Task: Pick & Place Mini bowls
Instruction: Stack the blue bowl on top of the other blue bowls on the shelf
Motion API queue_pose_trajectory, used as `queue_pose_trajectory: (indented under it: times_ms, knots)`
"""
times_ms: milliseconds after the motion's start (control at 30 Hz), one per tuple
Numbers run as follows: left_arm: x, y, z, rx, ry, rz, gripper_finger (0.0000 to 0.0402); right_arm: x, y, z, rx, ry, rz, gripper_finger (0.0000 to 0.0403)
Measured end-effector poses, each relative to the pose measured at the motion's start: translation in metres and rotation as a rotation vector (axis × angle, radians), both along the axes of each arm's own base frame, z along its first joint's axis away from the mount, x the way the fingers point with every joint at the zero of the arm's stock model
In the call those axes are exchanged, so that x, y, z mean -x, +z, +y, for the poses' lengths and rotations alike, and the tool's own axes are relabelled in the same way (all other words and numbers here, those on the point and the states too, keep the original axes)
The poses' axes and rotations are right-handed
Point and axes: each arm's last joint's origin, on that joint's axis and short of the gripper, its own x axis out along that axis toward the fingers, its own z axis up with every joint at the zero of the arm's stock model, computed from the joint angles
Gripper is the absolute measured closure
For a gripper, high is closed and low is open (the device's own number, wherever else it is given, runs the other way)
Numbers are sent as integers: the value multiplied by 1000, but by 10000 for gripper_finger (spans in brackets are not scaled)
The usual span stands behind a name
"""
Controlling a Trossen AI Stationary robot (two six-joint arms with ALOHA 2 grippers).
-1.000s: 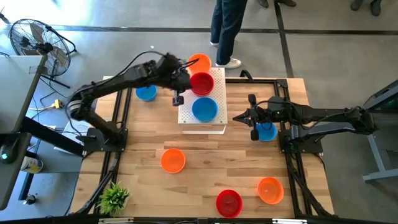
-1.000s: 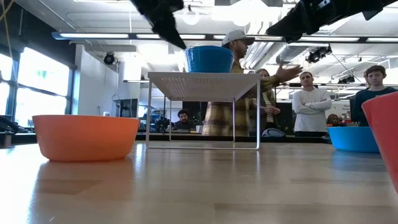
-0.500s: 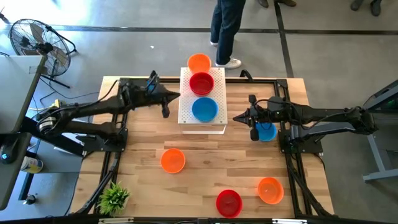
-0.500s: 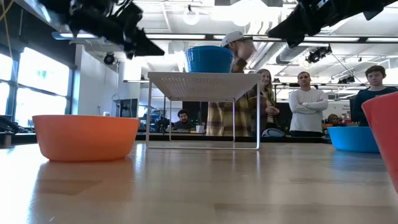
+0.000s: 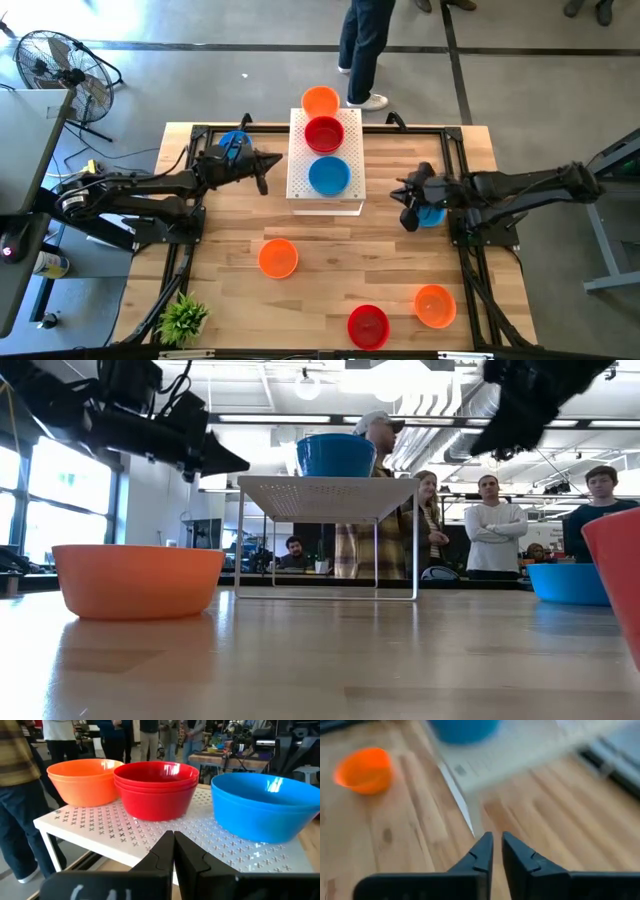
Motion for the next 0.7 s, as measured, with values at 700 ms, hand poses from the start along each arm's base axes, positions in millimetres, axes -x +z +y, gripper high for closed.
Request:
queue_pose_trajectory:
  times_ms: [700]
  knots:
    - [1,-6,0,14,1,37,396,-6,-69,28,-309,-510,486,247]
